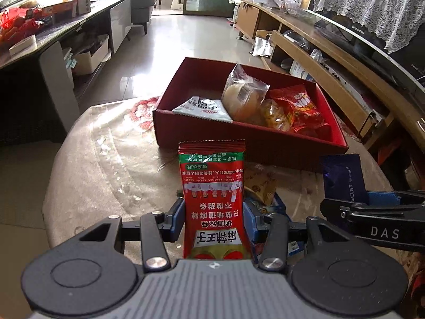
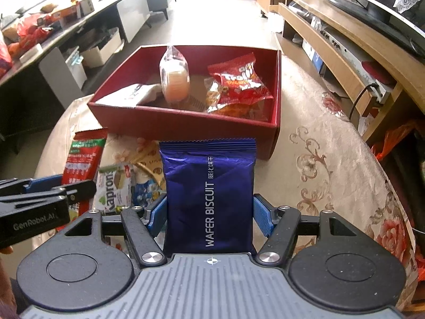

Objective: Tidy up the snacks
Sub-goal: 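Carry the red spicy pack with left tool while right tool carries the wafer pack to the box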

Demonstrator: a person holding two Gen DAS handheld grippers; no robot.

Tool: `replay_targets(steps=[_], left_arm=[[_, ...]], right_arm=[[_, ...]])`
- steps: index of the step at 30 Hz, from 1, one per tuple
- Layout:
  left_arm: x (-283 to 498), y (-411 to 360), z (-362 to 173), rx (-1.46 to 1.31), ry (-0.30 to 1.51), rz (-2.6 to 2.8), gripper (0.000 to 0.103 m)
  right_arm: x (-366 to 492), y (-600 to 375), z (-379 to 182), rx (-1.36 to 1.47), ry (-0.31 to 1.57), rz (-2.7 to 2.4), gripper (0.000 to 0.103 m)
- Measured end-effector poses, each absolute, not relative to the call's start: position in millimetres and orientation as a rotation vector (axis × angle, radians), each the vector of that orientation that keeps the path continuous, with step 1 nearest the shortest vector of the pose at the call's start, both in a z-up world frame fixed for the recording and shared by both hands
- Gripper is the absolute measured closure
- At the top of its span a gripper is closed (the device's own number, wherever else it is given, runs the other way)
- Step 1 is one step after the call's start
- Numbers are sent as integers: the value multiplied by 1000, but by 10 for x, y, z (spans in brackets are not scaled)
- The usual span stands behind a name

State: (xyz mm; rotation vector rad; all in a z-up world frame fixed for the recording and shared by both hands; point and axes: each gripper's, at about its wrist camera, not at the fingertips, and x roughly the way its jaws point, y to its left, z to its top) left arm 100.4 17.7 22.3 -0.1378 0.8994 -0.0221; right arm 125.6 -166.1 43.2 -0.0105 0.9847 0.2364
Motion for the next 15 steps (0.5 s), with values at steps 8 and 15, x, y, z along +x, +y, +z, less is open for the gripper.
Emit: replay_targets(steps=[8, 15], left_arm=[[1123, 171, 244, -142, 893, -29, 59], [1214, 135, 257, -141, 891, -44, 59]], right_arm=[[1335, -1660, 468, 4, 964, 229, 30], [1391, -1659, 475, 8, 960, 220, 30]])
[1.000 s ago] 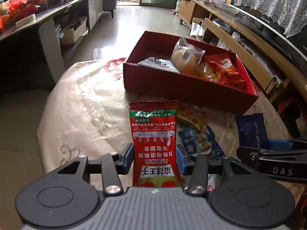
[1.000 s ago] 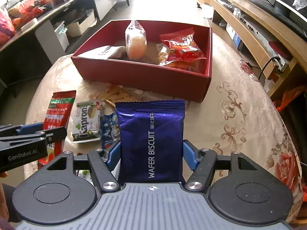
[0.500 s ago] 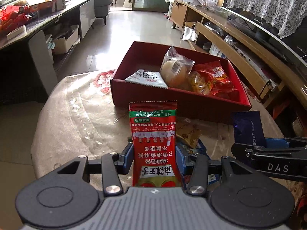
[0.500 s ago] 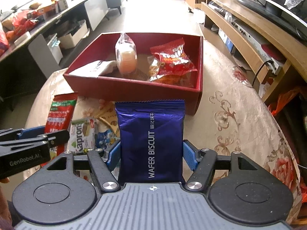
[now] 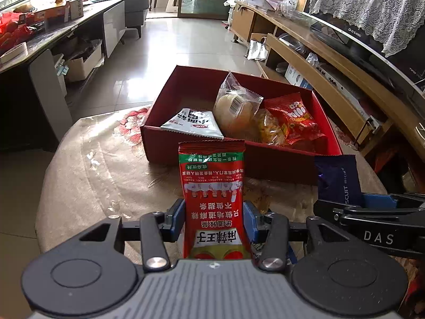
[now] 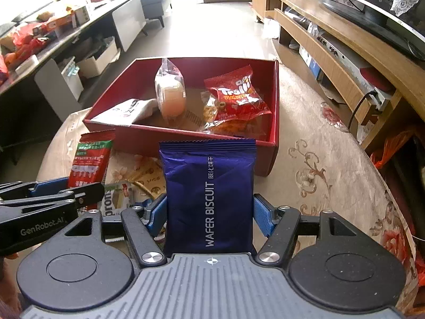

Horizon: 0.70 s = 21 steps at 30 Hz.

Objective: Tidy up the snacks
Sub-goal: 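Carry the red spicy pack with left tool while right tool carries the wafer pack to the box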

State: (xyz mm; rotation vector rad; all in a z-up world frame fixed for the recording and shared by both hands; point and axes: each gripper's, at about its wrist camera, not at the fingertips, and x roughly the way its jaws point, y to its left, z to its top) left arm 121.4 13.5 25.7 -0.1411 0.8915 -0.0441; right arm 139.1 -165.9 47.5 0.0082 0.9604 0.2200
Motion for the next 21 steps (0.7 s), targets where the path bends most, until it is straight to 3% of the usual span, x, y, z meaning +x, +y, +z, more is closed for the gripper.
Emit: replay_targets(steps=[21], left_arm=[[1246, 128, 343, -132, 880, -50, 58]], right_arm=[[1446, -1679, 469, 18, 963, 222, 30]])
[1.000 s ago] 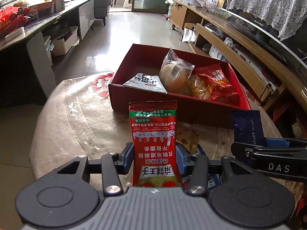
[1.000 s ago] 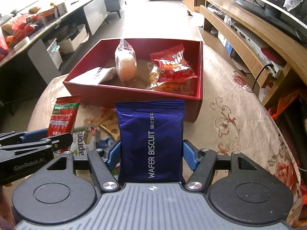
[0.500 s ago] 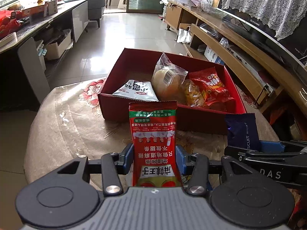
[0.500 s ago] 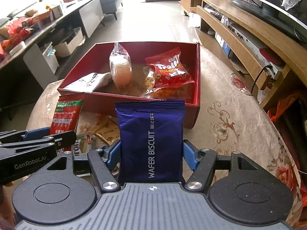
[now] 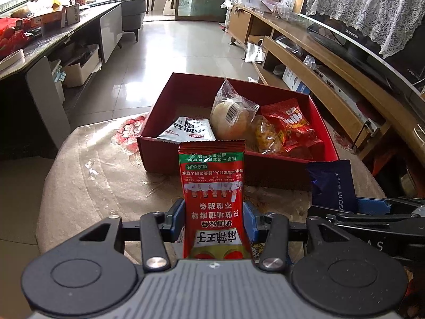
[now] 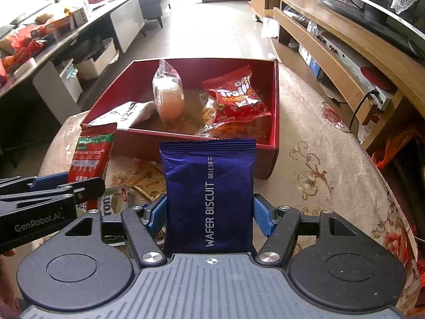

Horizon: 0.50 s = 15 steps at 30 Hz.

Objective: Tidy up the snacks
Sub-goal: 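Carry the red spicy pack with left tool while right tool carries the wafer pack to the box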

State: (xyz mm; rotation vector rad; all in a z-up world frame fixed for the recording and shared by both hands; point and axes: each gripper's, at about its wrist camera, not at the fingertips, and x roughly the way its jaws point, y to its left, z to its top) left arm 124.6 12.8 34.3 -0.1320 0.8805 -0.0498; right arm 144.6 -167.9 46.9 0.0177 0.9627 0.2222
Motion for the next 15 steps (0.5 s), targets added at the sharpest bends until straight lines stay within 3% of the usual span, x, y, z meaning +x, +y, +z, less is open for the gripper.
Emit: replay_targets(steps=[15], left_arm=[[1038, 86, 723, -58, 868, 17, 58]], right_arm=[[1337, -1687, 594, 23, 931, 260, 30]])
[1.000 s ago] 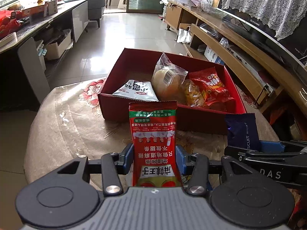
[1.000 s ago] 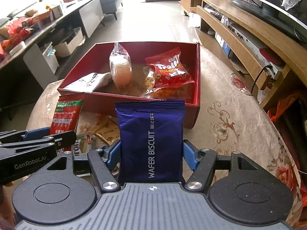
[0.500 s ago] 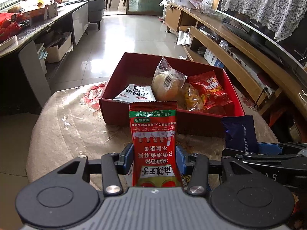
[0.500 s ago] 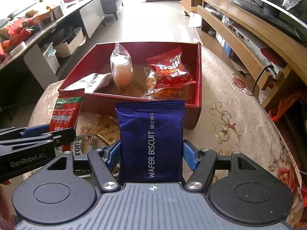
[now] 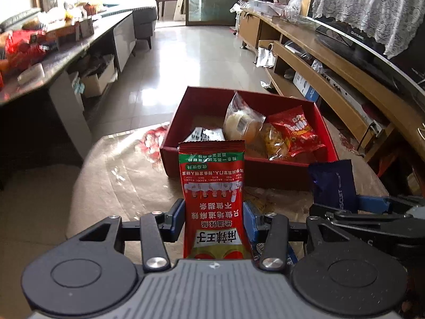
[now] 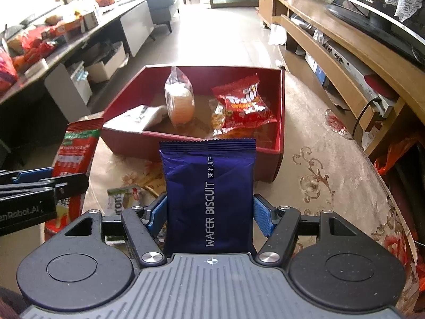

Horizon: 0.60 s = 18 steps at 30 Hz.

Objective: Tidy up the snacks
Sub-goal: 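Carry the red spicy pack with left tool while right tool carries the wafer pack to the box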

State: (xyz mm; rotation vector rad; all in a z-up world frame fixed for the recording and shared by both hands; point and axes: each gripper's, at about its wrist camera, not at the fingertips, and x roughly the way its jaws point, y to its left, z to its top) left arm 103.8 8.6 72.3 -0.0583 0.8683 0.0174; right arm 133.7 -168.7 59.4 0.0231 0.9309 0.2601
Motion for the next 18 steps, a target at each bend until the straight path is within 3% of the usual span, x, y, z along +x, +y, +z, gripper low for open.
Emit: replay_targets(steps=[18], left_arm=[[1365, -111, 683, -77, 837, -42, 58]], right_arm=[[1493, -1879, 669, 94, 892, 208, 30]])
